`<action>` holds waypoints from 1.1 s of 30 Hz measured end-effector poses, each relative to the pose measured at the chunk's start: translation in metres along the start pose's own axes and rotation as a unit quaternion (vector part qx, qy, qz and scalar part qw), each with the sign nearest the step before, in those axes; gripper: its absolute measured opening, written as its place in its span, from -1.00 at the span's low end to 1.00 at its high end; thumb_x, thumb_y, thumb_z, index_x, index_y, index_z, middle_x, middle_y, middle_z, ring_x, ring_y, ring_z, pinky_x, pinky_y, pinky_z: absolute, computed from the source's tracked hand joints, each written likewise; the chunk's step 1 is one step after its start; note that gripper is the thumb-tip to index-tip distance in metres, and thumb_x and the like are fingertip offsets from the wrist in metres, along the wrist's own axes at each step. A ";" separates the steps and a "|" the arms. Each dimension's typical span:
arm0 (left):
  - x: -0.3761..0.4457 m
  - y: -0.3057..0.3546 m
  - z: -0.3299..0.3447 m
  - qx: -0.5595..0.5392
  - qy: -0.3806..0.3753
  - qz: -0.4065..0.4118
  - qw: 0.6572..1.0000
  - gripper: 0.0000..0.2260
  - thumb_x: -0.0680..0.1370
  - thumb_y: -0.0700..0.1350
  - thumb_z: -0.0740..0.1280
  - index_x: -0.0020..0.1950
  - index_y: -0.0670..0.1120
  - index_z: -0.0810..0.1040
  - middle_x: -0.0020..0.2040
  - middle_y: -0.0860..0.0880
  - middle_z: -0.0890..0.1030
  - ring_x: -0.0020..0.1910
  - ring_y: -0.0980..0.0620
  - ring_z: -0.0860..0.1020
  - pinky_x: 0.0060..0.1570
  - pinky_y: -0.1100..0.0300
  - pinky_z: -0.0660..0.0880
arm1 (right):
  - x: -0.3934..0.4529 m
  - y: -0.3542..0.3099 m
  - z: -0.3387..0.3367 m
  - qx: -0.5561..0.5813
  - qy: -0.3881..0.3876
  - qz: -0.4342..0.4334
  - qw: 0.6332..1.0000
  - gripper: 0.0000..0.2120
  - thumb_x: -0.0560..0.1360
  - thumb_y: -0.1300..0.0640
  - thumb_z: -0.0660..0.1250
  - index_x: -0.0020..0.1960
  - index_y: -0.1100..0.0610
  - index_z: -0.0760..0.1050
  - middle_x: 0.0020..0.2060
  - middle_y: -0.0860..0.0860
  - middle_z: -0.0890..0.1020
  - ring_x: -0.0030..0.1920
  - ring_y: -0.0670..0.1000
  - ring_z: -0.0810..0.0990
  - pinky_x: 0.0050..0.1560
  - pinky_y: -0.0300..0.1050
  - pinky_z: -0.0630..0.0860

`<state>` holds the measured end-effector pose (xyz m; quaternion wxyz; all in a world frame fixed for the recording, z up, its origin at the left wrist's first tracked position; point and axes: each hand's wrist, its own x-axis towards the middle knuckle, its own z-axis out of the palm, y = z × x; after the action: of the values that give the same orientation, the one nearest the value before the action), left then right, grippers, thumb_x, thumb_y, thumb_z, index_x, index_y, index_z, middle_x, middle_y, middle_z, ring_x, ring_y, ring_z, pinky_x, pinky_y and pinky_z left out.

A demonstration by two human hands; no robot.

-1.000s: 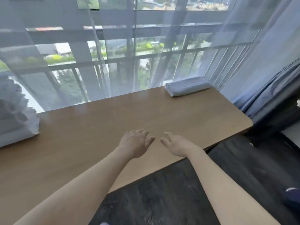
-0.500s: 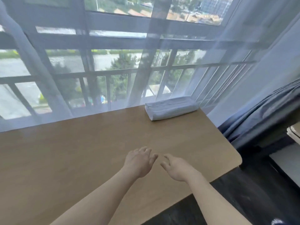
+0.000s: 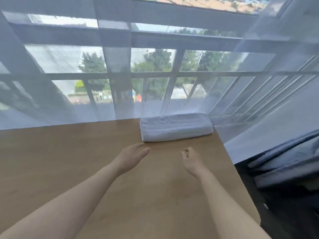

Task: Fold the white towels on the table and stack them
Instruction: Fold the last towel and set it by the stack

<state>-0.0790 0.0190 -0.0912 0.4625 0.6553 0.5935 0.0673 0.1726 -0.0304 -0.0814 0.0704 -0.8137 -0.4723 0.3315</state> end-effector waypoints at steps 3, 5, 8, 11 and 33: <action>0.025 0.014 0.023 -0.083 0.059 -0.038 0.994 -0.43 0.56 0.31 0.28 0.52 0.12 0.39 0.50 0.07 0.42 0.47 0.04 0.36 0.35 0.15 0.29 | 0.044 0.020 -0.016 0.029 -0.002 -0.004 1.000 -0.54 0.68 -0.06 0.14 0.48 0.17 0.32 0.40 0.16 0.47 0.40 0.17 0.42 0.33 0.00 0.36; 0.042 0.026 0.041 -0.080 0.092 -0.038 0.992 -0.44 0.55 0.27 0.33 0.48 0.05 0.43 0.46 0.05 0.45 0.45 0.03 0.38 0.29 0.21 0.28 | 0.068 0.031 -0.022 0.038 0.003 -0.017 0.999 -0.54 0.67 -0.05 0.15 0.48 0.18 0.31 0.42 0.16 0.45 0.42 0.17 0.40 0.37 0.02 0.35; 0.068 0.048 0.067 -0.114 0.210 -0.063 0.969 -0.48 0.52 0.20 0.42 0.38 -0.05 0.49 0.33 0.04 0.47 0.34 0.01 0.46 0.23 0.18 0.35 | 0.099 0.043 -0.034 0.036 0.021 -0.042 0.998 -0.52 0.67 -0.04 0.17 0.49 0.19 0.29 0.44 0.16 0.40 0.44 0.18 0.36 0.40 0.04 0.33; 0.092 0.062 0.074 -0.183 0.319 -0.152 0.917 -0.44 0.49 0.17 0.46 0.38 -0.09 0.46 0.37 -0.05 0.42 0.30 -0.07 0.47 0.14 0.15 0.36 | 0.124 0.054 -0.050 0.015 0.067 -0.046 0.997 -0.57 0.66 -0.05 0.17 0.41 0.21 0.35 0.35 0.18 0.45 0.37 0.22 0.37 0.35 0.09 0.37; 0.162 0.033 0.042 -0.258 0.329 -0.277 0.865 -0.40 0.35 0.35 0.50 0.15 -0.08 0.59 0.07 -0.04 0.66 0.00 -0.07 0.59 -0.05 0.10 0.46 | 0.220 0.053 -0.069 0.119 0.146 0.082 0.979 -0.37 0.61 -0.15 0.27 0.45 0.30 0.29 0.39 0.27 0.40 0.38 0.30 0.36 0.40 0.14 0.30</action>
<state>0.0178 0.1375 -0.1671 0.3928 0.2609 0.8297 0.2987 0.3261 0.1341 -0.1545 0.2080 -0.8750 -0.3458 0.2675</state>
